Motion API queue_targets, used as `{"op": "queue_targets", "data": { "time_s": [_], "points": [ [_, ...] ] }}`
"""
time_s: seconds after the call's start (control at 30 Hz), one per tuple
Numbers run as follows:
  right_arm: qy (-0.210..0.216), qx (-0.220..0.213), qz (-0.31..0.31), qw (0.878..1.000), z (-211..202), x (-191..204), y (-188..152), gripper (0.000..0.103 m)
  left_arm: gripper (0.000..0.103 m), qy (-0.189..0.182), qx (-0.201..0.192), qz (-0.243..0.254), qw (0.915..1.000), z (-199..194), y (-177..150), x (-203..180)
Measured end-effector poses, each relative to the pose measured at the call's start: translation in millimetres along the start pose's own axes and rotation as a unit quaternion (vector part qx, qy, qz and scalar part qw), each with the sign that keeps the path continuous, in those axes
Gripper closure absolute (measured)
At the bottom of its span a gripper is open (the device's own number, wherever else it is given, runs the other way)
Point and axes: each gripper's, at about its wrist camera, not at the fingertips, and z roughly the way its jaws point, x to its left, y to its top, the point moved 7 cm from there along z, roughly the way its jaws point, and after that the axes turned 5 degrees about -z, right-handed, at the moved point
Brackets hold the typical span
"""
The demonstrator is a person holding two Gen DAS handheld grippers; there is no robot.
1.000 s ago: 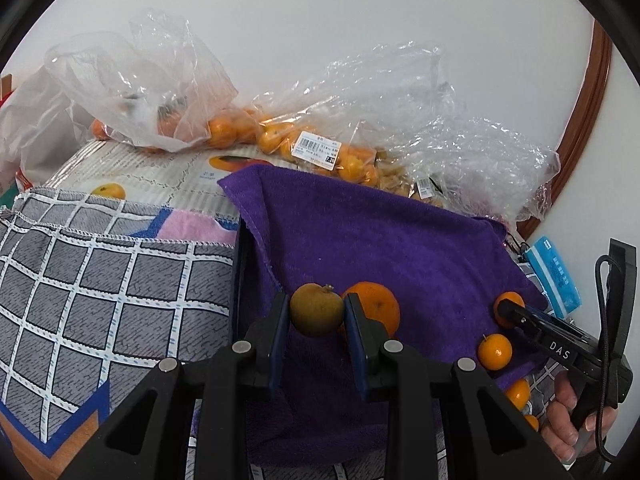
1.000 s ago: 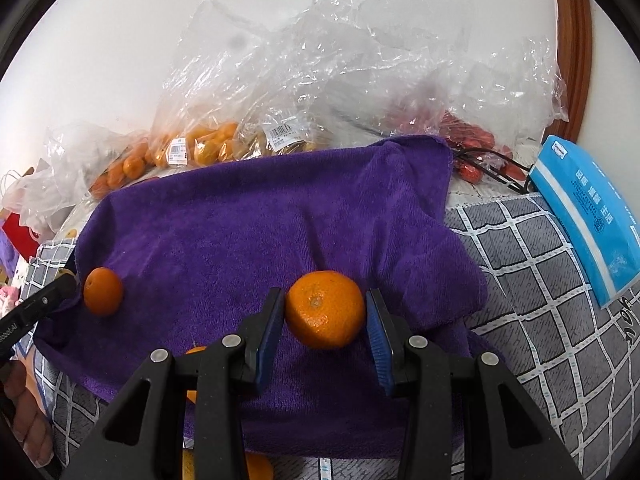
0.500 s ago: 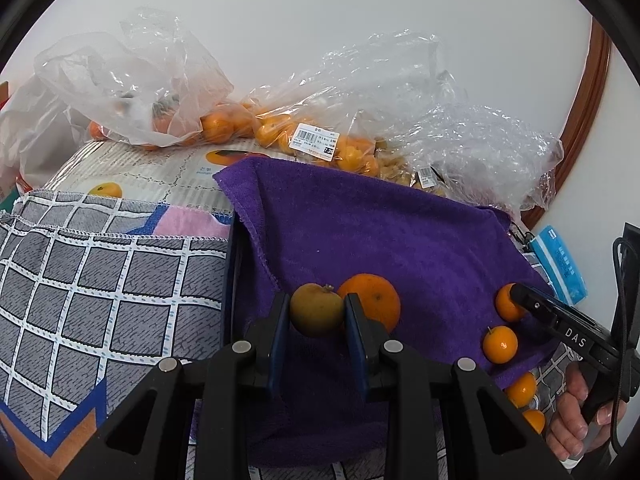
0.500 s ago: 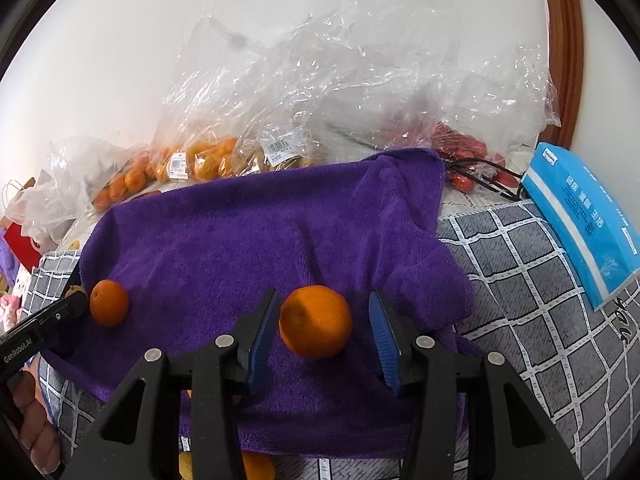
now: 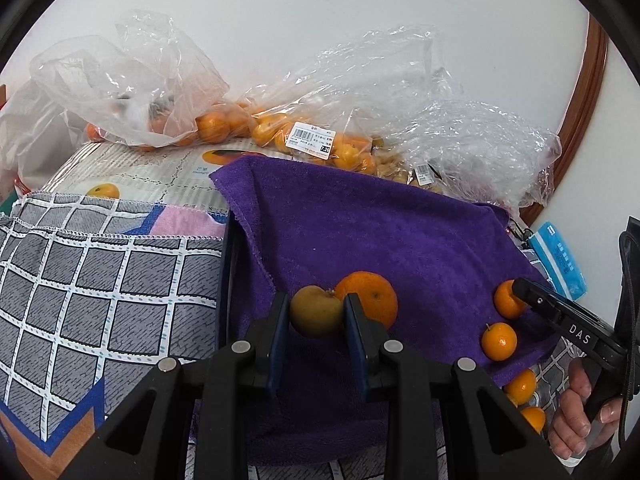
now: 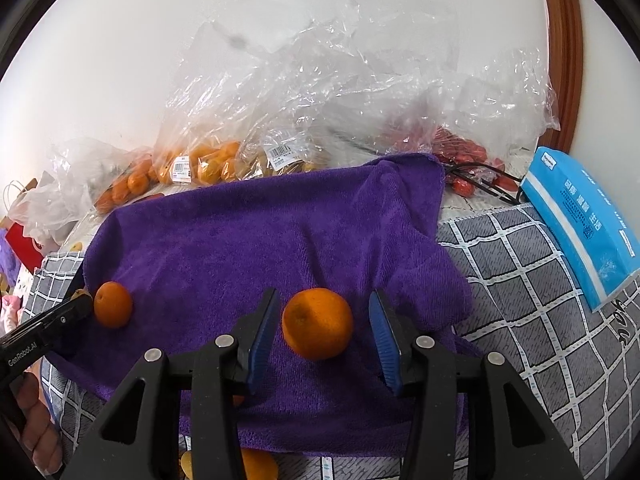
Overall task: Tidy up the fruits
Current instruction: 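Lower the pear onto the towel beside an orange and open the left gripper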
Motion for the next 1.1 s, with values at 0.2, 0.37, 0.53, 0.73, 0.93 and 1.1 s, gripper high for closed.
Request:
{"op": "queue_targets", "data": {
  "time_s": [0.2, 0.37, 0.53, 0.73, 0.93, 1.1],
  "points": [
    [-0.001, -0.008, 0.000, 1.000, -5, 0, 1, 0.056, 0.076, 0.000, -0.003, 0.006, 1.0000, -3, 0, 0],
    [-0.004, -0.011, -0.004, 1.000, -6, 1, 1, 0.055, 0.076, -0.003, -0.008, 0.006, 0.9999, -6, 2, -1],
    [-0.004, -0.013, 0.001, 1.000, -6, 1, 0, 0.052, 0.076, -0.009, -0.022, 0.003, 0.9997, -14, 5, -1],
    [-0.008, -0.019, -0.009, 1.000, -8, 5, -1, 0.052, 0.076, -0.006, -0.045, 0.009, 0.9989, -26, 7, -7],
    [-0.011, -0.028, -0.030, 0.999, -17, 14, 3, 0.050, 0.072, -0.007, -0.060, 0.014, 0.9981, -33, 9, -13],
    [-0.014, -0.047, -0.029, 0.998, -33, 15, 11, 0.048, 0.070, -0.013, -0.065, 0.007, 0.9978, -38, 11, -13]
  ]
}}
